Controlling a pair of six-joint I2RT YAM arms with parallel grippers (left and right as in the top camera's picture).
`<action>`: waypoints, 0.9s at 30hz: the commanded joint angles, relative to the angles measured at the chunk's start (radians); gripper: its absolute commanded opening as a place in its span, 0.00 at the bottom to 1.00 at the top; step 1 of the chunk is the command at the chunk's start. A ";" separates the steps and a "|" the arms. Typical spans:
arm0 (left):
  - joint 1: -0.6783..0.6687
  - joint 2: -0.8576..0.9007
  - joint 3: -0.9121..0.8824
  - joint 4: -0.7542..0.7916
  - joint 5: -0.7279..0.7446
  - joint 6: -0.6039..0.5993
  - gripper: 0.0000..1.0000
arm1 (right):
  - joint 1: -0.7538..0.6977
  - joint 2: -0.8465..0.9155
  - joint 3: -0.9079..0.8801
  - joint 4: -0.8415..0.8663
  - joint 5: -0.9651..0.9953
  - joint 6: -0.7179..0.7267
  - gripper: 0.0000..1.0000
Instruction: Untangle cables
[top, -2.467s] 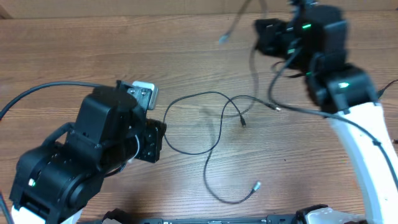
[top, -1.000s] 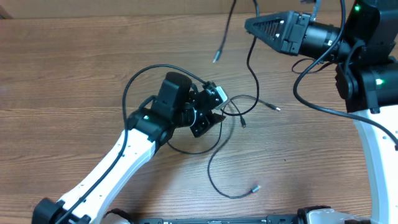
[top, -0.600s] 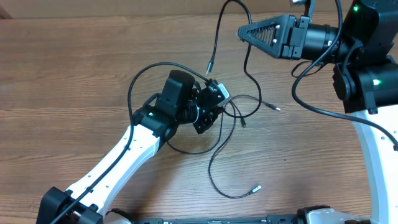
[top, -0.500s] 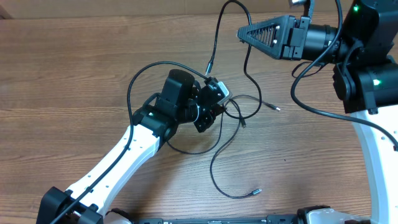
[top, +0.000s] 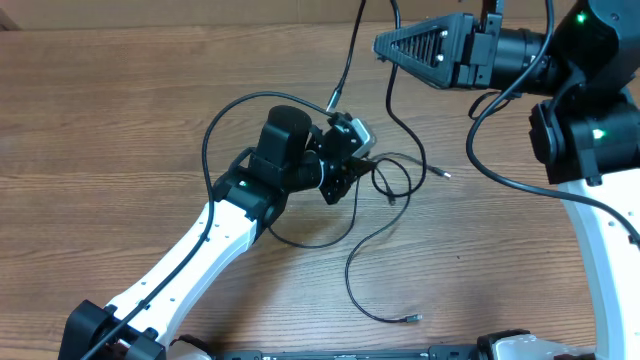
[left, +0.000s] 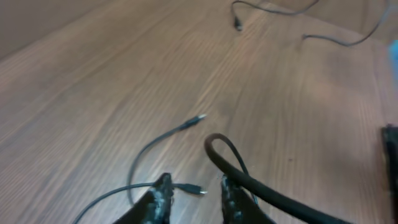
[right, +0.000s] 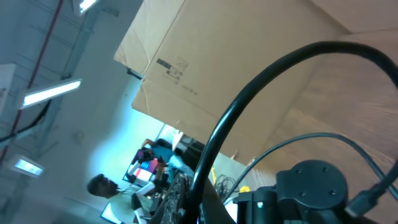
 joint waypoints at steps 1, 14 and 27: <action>0.003 0.003 -0.009 -0.013 0.158 0.030 0.30 | 0.003 -0.014 0.027 0.010 -0.008 0.045 0.04; 0.005 0.003 -0.009 0.013 0.277 0.093 0.05 | 0.003 -0.014 0.027 0.018 0.040 0.083 0.04; 0.050 0.000 -0.009 0.100 0.282 -0.039 0.04 | -0.045 -0.013 0.026 -0.022 0.040 0.012 0.04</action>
